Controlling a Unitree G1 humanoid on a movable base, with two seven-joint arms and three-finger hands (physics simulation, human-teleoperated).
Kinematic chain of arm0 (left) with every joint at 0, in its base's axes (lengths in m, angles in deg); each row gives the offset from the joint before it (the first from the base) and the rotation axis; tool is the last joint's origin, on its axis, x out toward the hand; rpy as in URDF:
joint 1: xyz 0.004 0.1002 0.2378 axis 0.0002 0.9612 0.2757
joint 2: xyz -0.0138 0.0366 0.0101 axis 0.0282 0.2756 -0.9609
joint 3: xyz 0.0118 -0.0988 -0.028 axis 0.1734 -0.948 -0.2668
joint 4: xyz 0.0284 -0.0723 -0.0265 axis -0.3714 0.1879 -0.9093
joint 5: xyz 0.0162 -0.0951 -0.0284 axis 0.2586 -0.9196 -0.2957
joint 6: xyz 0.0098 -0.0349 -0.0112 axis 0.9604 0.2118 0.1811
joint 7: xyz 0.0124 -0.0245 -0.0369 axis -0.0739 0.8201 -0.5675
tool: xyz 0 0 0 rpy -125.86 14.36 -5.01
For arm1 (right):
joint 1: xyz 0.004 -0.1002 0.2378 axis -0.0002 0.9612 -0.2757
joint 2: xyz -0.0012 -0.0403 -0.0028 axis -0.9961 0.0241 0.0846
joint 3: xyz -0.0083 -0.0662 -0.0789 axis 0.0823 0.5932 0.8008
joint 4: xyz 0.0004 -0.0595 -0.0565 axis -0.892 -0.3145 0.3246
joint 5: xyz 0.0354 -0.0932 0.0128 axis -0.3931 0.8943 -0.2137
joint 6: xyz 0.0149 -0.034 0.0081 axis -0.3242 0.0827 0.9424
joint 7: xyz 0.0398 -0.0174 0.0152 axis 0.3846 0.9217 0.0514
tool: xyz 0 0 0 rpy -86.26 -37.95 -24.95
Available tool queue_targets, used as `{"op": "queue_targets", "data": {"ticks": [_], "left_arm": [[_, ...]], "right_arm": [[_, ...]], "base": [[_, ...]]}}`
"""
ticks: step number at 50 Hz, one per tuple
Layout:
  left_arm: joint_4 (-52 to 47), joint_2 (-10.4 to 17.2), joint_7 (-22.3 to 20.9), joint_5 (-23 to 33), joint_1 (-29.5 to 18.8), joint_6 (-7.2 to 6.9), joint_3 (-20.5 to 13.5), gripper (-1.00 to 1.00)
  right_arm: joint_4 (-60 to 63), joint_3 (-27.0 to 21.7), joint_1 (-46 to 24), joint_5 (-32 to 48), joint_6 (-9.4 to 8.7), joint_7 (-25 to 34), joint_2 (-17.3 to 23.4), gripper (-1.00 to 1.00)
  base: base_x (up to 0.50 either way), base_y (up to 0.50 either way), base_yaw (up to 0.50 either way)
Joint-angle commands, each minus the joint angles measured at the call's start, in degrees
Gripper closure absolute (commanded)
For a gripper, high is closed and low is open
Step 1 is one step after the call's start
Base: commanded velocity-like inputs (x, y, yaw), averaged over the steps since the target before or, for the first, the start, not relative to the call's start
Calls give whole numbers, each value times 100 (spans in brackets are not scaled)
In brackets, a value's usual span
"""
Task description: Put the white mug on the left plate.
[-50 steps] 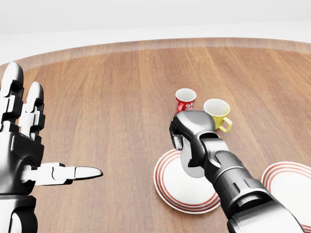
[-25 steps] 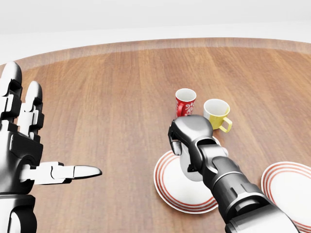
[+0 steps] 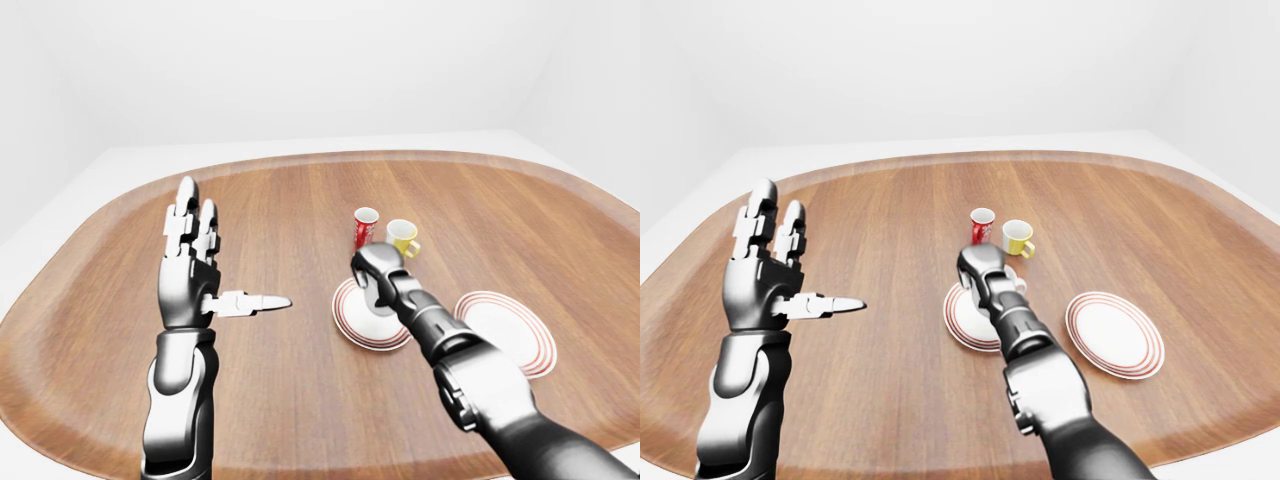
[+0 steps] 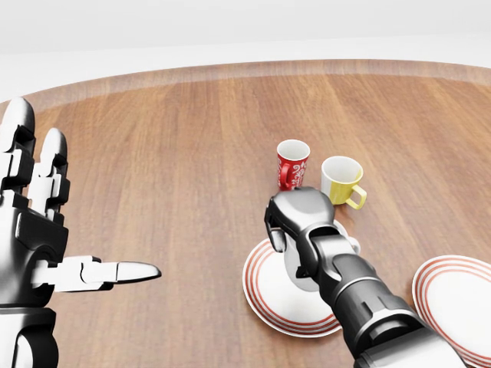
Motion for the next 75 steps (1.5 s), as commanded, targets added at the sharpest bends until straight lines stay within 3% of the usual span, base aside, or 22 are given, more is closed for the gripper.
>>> {"op": "queue_targets", "data": {"ticks": [1,75], "left_arm": [[-3,-3,-4,-1,9,0,1,-99],[35,-11,-14,10,31,0,17,-98]], "right_arm": [[6,30,19,38,0,-50,-26,100],[-95,109,317,527,0,-281,-197,100]], "base": [[0,0,0],[0,0,0]]}}
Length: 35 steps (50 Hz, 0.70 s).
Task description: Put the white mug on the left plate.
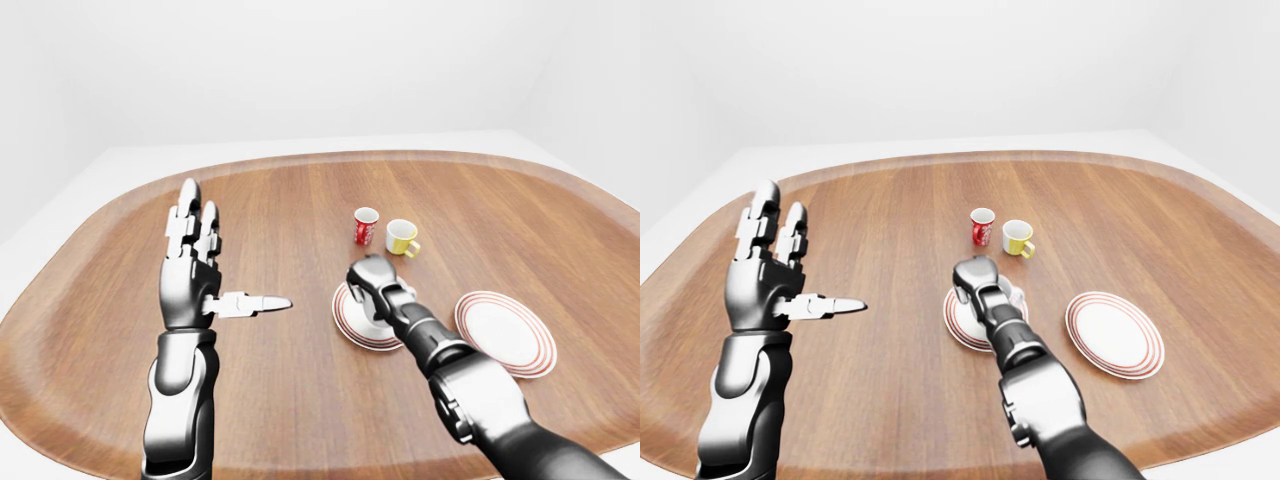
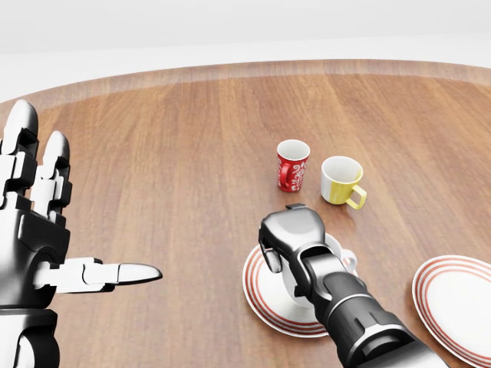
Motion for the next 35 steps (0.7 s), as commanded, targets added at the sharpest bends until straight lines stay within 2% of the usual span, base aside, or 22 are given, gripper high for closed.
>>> {"op": "queue_targets", "data": {"ticks": [1,12,13,35], "left_arm": [[-13,1,3,3,-5,0,3,-98],[5,-1,-8,5,8,0,6,-98],[38,-3,-12,10,14,0,5,-99],[45,-2,-9,16,14,0,1,-98]], "right_arm": [[9,3,22,-47,0,-47,7,100],[13,-12,-30,-62,0,-130,16,100],[21,-10,-44,-67,0,-78,12,-99],[7,-3,29,-65,0,7,18,-100]], "base": [[0,0,0],[0,0,0],[0,0,0],[0,0,0]]}}
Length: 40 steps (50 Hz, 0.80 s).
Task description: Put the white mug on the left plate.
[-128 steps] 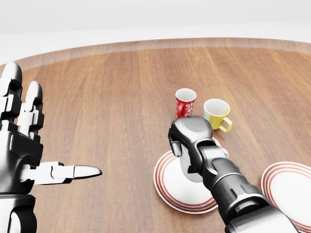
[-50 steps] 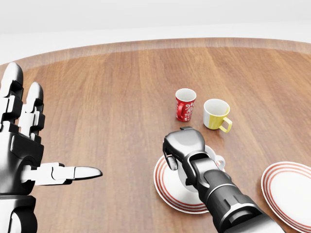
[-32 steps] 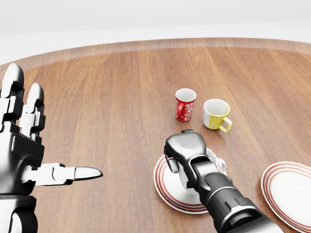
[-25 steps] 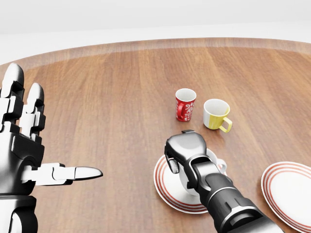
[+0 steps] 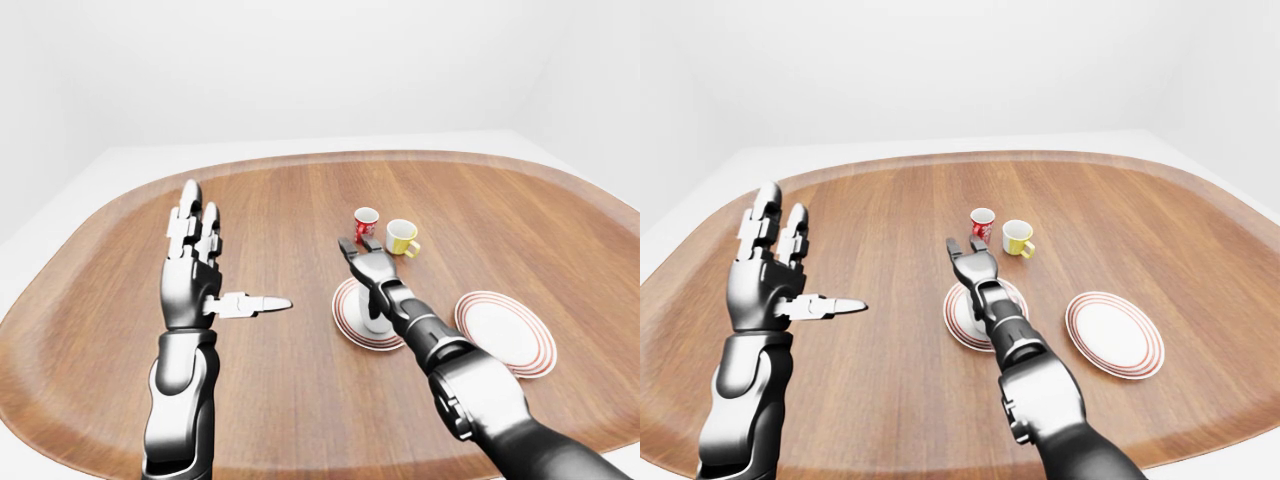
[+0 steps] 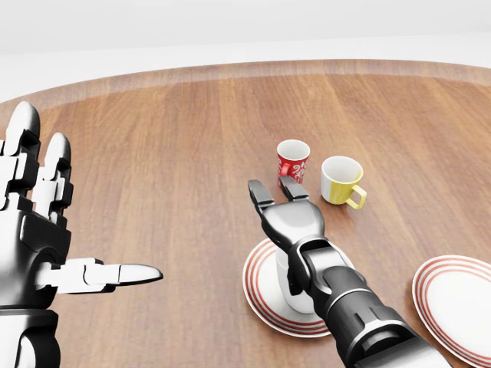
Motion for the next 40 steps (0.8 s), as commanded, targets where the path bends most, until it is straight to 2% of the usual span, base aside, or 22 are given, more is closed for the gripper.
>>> {"op": "queue_targets", "data": {"ticks": [1,40], "left_arm": [[30,0,-3,9,8,0,-3,-98],[4,0,-19,18,13,0,-1,-98]], "right_arm": [[-58,54,143,5,0,32,10,-100],[273,223,460,-63,0,394,-2,-100]], "base": [[0,0,0],[0,0,0]]}}
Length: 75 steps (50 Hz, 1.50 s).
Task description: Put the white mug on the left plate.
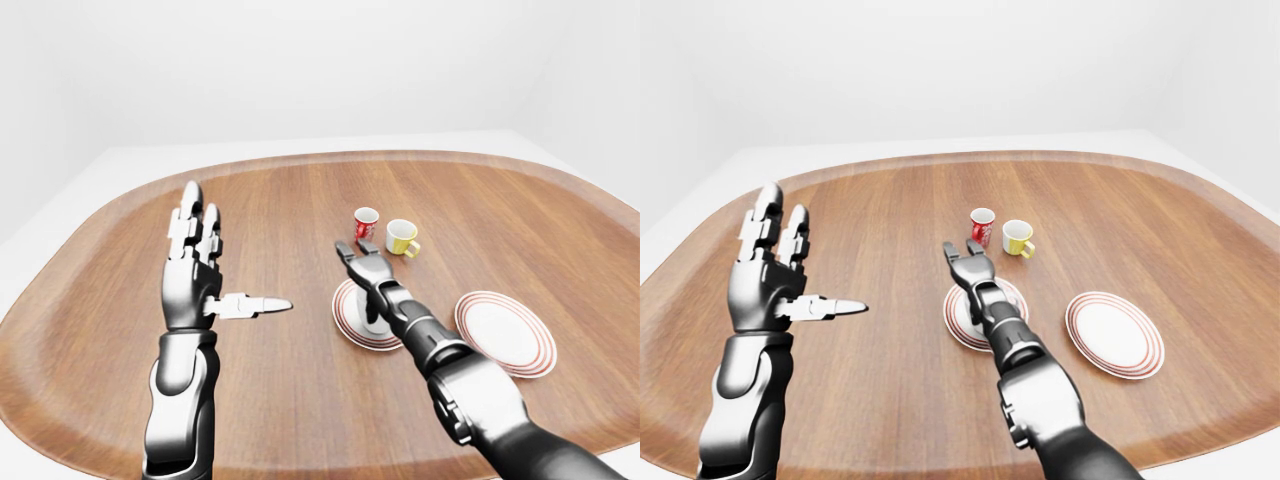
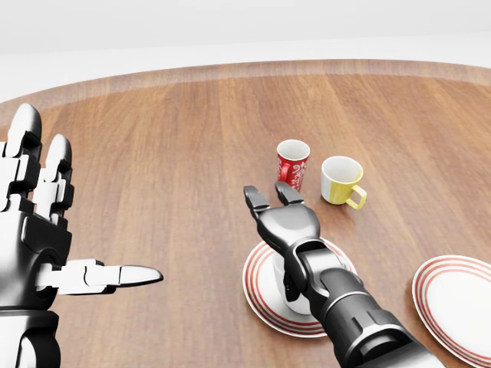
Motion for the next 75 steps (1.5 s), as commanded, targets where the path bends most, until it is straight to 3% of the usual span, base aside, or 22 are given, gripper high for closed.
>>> {"op": "queue_targets", "data": {"ticks": [1,19,65,75], "left_arm": [[-21,2,7,1,-10,0,-1,-98],[-45,10,14,-15,-46,0,-22,-98],[-15,5,3,3,-17,0,-9,-98],[-44,11,10,7,-33,0,-11,-99]], "right_arm": [[62,153,363,90,0,4,66,-100],[1051,55,694,-120,0,546,261,-100],[4946,-137,2292,-1010,0,2774,159,-100],[6619,-321,2577,-2054,0,3816,28,-100]], "base": [[0,0,0],[0,0,0],[0,0,0],[0,0,0]]}}
